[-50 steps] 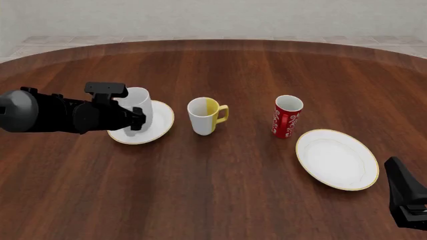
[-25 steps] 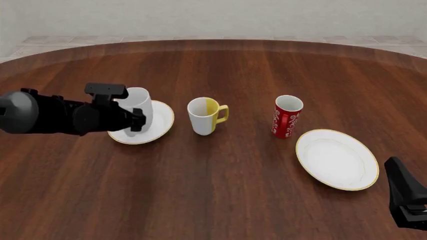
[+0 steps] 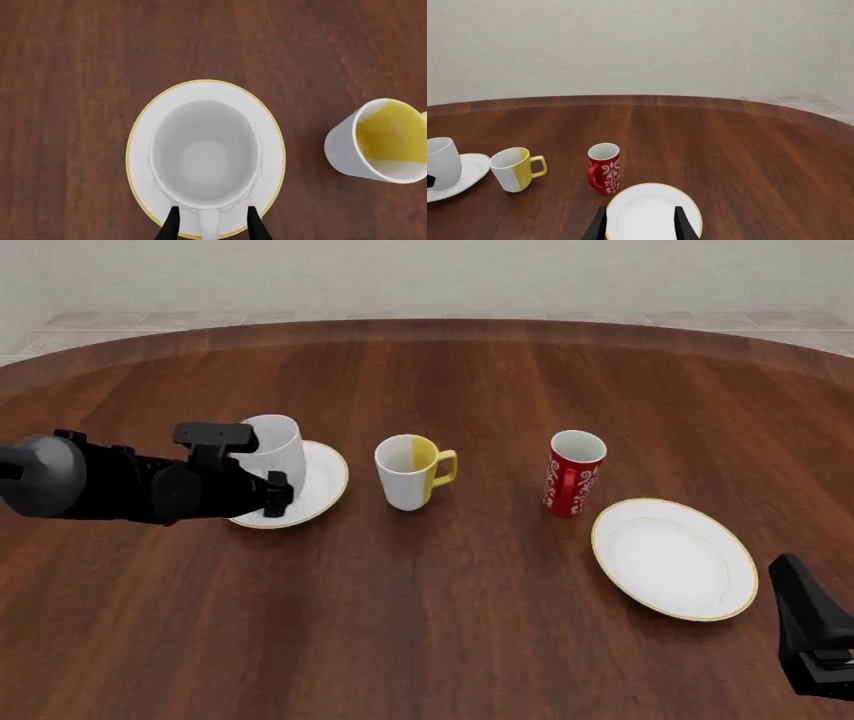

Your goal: Put the white mug on the left plate.

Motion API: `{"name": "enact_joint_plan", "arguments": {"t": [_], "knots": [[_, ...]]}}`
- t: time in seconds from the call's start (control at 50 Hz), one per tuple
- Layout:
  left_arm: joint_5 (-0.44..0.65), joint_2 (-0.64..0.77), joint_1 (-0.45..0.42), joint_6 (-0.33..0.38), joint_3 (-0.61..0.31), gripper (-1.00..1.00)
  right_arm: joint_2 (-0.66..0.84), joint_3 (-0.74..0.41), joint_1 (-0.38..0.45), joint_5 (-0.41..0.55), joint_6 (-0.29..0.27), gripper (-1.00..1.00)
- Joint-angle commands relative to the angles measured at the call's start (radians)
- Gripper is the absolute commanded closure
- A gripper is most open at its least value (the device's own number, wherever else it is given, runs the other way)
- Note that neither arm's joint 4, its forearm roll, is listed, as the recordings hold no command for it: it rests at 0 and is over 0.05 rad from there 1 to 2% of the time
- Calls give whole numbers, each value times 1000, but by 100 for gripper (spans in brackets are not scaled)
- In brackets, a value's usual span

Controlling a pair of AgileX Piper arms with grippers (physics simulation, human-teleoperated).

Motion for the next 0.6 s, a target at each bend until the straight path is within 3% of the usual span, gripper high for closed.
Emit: {"name": "enact_joint_plan", "arguments": {"t": [0.02, 0.6], "knots": [[-12, 4, 0, -5, 15, -100, 0, 0, 1, 0, -2, -100], [-7, -31, -4, -13, 40, -100, 1, 0, 2, -3, -8, -100]]}}
